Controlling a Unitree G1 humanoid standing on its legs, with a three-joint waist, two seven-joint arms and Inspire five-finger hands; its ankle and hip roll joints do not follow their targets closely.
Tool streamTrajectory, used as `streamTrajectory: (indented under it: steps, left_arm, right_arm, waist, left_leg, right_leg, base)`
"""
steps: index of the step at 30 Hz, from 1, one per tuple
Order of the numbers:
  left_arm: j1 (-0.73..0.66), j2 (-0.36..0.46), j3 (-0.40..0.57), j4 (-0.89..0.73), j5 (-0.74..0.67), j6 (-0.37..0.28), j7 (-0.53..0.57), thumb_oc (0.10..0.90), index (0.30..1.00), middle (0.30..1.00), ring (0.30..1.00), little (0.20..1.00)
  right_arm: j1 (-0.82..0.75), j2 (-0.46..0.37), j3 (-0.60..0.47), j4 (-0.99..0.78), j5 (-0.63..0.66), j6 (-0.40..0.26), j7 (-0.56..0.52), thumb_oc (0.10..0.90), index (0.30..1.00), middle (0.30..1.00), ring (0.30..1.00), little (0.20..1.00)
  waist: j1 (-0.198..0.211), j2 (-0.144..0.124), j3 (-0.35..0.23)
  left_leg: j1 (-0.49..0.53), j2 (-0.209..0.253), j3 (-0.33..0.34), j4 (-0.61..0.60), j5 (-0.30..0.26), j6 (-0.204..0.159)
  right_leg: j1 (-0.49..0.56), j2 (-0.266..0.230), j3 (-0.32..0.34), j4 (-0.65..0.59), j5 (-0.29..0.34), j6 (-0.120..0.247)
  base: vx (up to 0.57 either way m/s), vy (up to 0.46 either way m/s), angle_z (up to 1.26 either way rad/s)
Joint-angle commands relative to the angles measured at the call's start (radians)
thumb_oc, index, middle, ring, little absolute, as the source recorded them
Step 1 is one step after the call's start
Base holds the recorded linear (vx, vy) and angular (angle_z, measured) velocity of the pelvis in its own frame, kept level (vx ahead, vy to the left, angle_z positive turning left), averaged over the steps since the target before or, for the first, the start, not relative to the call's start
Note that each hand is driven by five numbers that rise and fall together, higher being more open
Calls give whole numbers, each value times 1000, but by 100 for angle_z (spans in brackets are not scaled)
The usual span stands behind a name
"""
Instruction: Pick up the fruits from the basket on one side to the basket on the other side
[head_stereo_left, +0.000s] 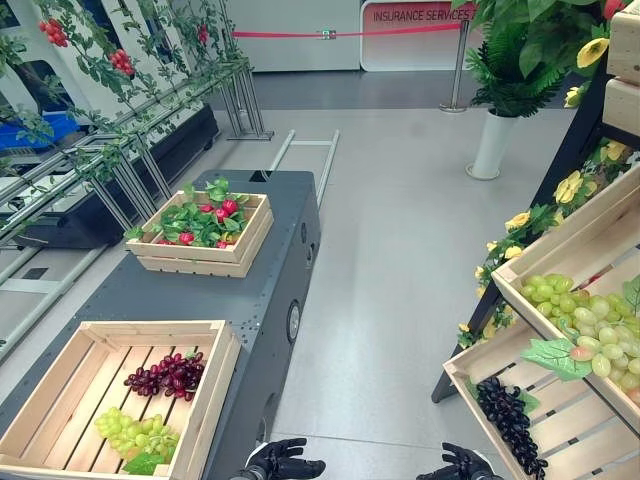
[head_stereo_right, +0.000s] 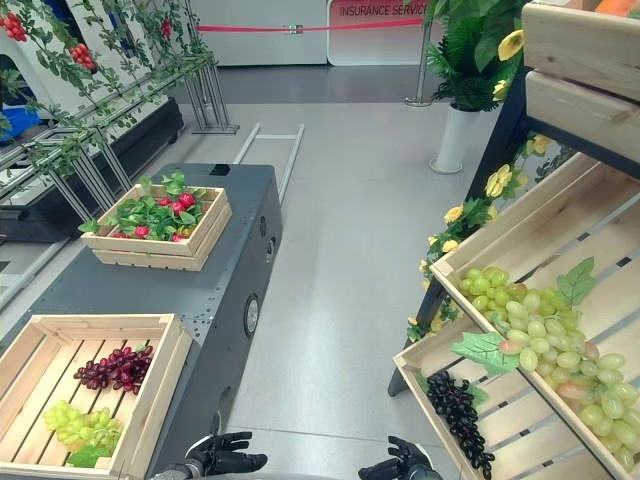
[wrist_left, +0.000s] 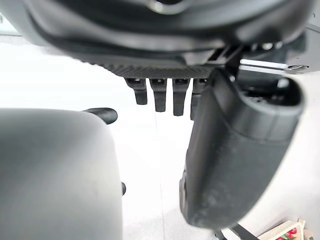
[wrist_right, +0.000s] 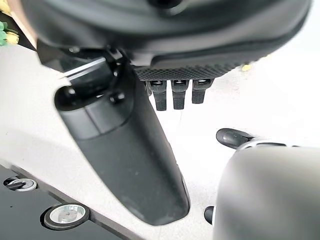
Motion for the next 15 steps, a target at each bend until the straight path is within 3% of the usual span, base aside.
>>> streamTrajectory:
  steps: [1,15]
  left_arm:
    - [-82,-8,-3,38,-10,-60,2,800,900,900,900,900]
    - [-74,2,0,21,-17,-34,2,800,900,900,900,900]
  right_arm:
    - [-68,14,8,43,-17,-66,8,800,900,900,900,900]
    - [-67,10,12,-4,2,-47,0,800,900,900,900,900]
  waist:
    - [1,-44,9]
    - [-2,-51,18]
  left_leg:
    - [5,-80,34,22,-63,42]
    - [4,-67,36,8,-49,34]
  right_leg:
    - [-22,2,75,21,11,-4]
    - [-23,20,83,14,15,-7]
  base:
    - [0,0,0]
    - [-11,-34,0]
